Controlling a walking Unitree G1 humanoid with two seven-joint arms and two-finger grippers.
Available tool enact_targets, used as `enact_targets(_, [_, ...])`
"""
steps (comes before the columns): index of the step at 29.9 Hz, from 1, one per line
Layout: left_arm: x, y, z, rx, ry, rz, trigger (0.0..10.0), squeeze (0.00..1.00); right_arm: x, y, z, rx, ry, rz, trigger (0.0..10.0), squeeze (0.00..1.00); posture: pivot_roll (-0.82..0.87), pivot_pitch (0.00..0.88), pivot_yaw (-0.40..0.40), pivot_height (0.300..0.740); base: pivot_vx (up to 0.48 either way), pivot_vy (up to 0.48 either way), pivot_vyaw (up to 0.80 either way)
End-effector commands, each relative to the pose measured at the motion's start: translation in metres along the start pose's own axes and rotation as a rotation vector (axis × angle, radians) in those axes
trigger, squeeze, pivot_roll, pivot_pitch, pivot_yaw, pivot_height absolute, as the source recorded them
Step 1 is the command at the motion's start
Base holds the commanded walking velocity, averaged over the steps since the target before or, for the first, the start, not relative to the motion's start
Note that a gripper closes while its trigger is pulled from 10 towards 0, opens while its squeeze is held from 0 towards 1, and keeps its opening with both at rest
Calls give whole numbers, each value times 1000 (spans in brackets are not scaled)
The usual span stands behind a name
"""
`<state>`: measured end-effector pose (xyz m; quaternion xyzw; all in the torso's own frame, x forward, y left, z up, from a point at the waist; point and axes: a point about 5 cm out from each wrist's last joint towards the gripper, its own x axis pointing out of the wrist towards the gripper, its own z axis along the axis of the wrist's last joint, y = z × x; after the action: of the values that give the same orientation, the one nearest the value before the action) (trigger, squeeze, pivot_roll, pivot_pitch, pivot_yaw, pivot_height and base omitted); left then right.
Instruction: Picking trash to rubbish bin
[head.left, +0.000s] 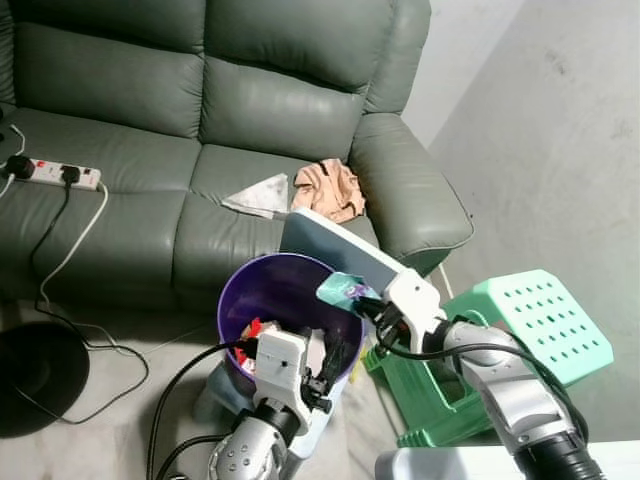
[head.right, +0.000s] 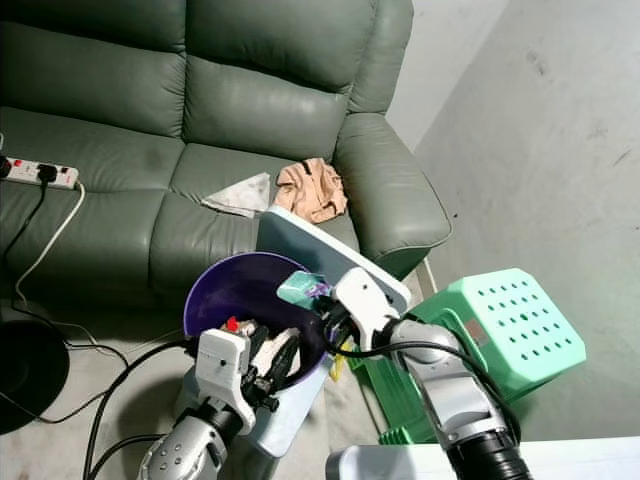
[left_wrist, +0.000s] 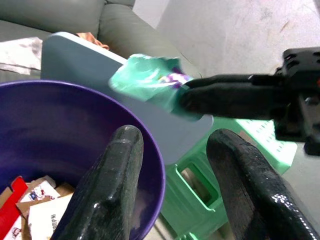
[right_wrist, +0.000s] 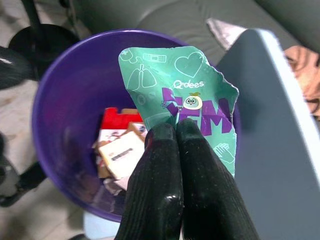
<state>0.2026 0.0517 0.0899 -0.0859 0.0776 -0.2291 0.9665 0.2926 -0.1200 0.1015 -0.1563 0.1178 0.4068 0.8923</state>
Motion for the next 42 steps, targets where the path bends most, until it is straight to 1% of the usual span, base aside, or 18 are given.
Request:
enact_targets(1, [4,-29,6,-75,-26,-53,10000,0,-4,2,-7,3,32,6,10000,0,-32,160,-301,740,0,0,0])
enact_targets(2, [4,-32,6,-77,-24,-55,10000,0,-2,8,-10,13,35,19,10000,0,-33,166,-301,740,0,0,0])
enact_targets(4, [3,-35,6,-76,-21,-61,10000,0,0,15,-12,23,41,28,10000,0,-32,175,-303,740,0,0,0])
enact_targets(9, [1,-38,6,-76,-18,-64,10000,0,4,20,-14,37,40,36,10000,0,-28,187,-306,740,0,0,0])
enact_targets(14, [0,-39,7,-79,-14,-62,10000,0,11,24,-14,46,42,13,10000,0,-23,192,-307,740,0,0,0])
enact_targets(22, [-1,-44,8,-84,-16,-79,10000,0,19,21,-7,61,23,-54,10000,0,-18,189,-309,740,0,0,0])
enact_targets(26, [-2,-49,10,-79,-17,-102,10000,0,23,16,-2,80,15,-118,10000,0,-15,191,-313,740,0,0,0])
enact_targets(31, [-3,-56,14,-79,-30,-130,10000,0,26,13,-1,91,10,-153,10000,0,-12,194,-315,740,0,0,0])
enact_targets(32, [-4,-59,16,-80,-33,-135,10000,0,29,11,0,87,8,-169,10000,0,-10,194,-314,740,0,0,0])
enact_targets(35, [-7,-62,16,-63,-31,-142,10000,0,33,10,1,99,5,-167,10000,0,-5,197,-316,740,0,0,0])
enact_targets(38, [-9,-62,16,-57,-28,-131,10000,0,35,8,1,107,9,-169,10000,0,-2,197,-317,740,0,0,0])
enact_targets(42, [-14,-63,17,-50,-27,-120,10000,0,39,6,2,98,6,-168,10000,0,2,200,-319,740,0,0,0])
